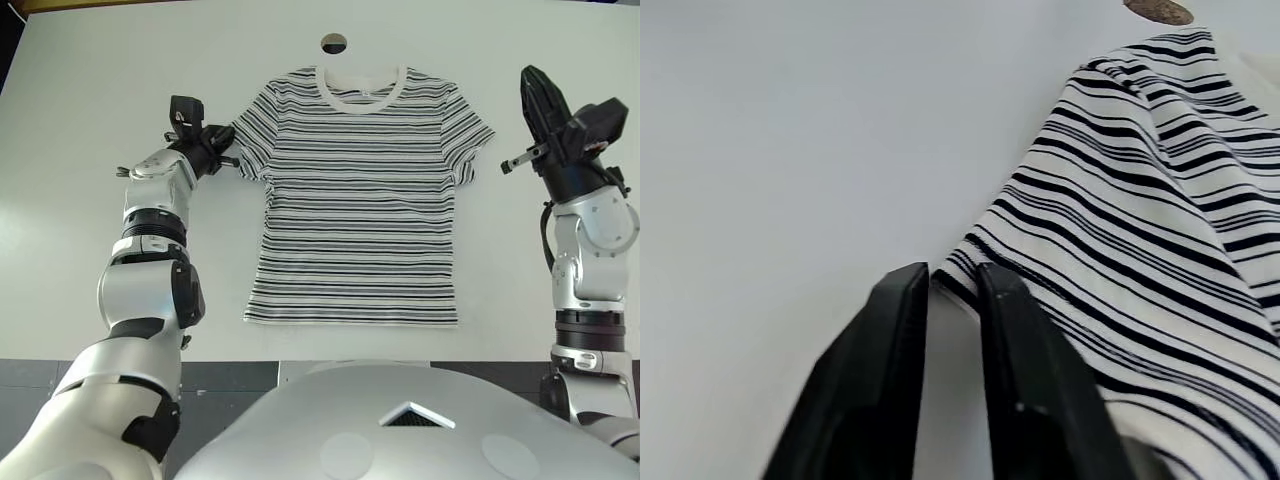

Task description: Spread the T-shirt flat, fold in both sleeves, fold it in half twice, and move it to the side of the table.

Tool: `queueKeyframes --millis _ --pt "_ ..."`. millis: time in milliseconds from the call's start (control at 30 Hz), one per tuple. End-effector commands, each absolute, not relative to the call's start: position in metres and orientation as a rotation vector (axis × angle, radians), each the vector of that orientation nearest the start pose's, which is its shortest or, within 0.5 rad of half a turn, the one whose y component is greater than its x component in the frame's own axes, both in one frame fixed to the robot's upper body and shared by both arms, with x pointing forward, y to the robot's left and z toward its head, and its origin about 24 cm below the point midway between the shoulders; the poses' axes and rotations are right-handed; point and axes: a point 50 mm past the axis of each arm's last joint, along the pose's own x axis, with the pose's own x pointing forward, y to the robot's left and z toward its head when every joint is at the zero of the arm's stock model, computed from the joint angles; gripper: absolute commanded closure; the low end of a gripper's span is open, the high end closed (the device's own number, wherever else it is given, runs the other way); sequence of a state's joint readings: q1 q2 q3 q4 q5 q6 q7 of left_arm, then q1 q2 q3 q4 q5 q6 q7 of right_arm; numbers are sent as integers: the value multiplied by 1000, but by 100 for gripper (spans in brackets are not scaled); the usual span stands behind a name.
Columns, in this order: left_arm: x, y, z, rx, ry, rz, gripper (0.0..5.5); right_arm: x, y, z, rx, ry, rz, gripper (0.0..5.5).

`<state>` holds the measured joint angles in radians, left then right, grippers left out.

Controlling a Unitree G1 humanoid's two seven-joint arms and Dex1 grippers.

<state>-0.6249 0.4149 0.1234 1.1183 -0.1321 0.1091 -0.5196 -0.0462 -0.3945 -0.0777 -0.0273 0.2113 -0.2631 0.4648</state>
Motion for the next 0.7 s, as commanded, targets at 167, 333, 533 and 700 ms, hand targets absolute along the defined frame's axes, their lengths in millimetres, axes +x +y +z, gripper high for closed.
queueKeyframes --millis 167,333,533,700 --pt "307 238 -28 -38 692 -282 537 252 -210 100 -261 -301 408 540" --pt "319 234 -8 -84 521 -327 537 253 -213 98 -263 -292 396 540" --pt "327 207 25 -80 324 -464 537 258 -212 93 -268 -283 391 540" --pt "326 184 24 -61 344 -506 537 261 -213 89 -283 -264 387 540"
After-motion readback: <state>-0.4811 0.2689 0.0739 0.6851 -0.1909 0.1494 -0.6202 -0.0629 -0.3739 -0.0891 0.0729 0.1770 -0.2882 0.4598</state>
